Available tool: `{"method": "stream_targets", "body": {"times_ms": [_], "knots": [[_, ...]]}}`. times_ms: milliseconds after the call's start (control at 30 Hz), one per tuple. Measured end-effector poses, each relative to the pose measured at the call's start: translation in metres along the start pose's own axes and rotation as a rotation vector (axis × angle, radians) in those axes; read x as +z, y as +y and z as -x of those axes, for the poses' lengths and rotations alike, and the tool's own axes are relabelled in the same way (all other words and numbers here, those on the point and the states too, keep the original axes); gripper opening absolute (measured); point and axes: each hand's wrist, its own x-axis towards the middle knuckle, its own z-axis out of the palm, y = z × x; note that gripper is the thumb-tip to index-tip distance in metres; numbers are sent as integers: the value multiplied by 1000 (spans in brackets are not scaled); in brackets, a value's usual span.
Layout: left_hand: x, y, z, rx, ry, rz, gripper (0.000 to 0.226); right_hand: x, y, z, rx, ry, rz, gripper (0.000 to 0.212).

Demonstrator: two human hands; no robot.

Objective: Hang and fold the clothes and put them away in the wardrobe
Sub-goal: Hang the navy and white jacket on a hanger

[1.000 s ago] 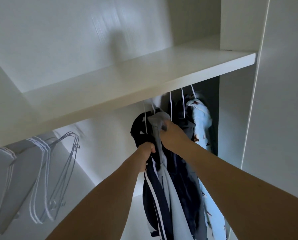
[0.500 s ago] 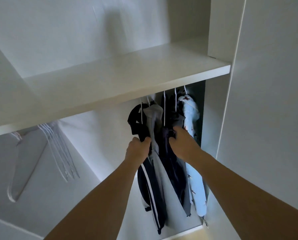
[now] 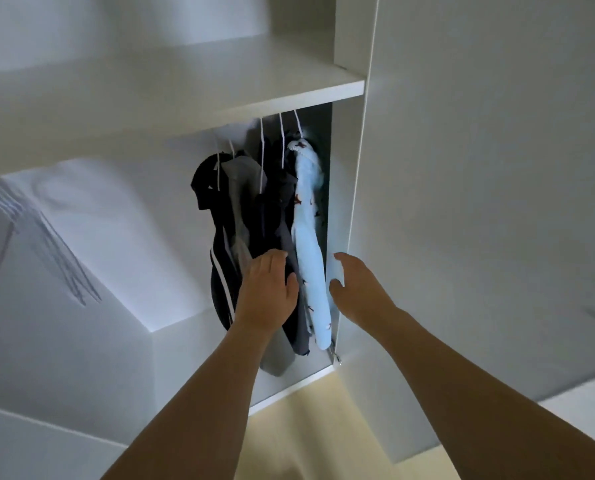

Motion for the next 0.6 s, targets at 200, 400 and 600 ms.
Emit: {"method": "stream_targets", "body": {"times_ms": [200, 400, 600], "knots": [[41, 8, 18, 276, -142, 44, 38, 16, 50, 41, 213, 91, 68, 53], [75, 49, 51, 559, -359, 124, 36, 37, 87, 122, 462, 178, 50, 52], [80, 132, 120, 777, -568, 183, 33, 32, 131, 254, 716, 307, 33, 51]]}}
